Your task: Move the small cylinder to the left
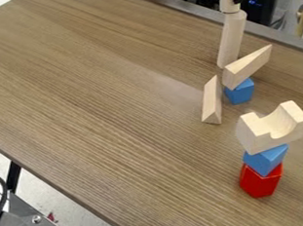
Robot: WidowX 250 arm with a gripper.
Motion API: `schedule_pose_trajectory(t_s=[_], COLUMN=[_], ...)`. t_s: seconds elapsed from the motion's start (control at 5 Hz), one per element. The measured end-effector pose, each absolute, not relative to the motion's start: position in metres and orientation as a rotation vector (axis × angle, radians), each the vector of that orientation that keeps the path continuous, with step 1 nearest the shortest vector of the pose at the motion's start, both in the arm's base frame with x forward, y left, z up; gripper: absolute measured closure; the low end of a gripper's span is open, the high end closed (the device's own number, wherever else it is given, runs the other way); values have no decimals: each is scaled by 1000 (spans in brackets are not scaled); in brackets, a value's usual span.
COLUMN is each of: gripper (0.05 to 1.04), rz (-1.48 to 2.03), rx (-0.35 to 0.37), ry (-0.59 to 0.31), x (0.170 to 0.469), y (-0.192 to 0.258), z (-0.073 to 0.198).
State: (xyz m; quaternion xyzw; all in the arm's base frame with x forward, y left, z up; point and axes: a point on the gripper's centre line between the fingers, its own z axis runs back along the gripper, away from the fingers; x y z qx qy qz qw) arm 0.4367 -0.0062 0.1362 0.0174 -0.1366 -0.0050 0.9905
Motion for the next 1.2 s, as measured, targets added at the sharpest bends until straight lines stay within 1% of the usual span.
schedule_pose_trajectory(t_s=[0.2, 0.4, 0.6, 0.8, 1.0, 1.2], gripper=[583, 583, 583, 583, 583, 583], rz=[-10, 23, 39, 29, 70, 136], rx=[63, 112, 178, 266, 300, 287], ry=[-324, -367, -370, -349, -355, -347], x=[429, 410, 383, 359, 340, 326], y=[-7, 2, 10, 12, 16, 17], z=[161, 188, 193, 179, 158, 131])
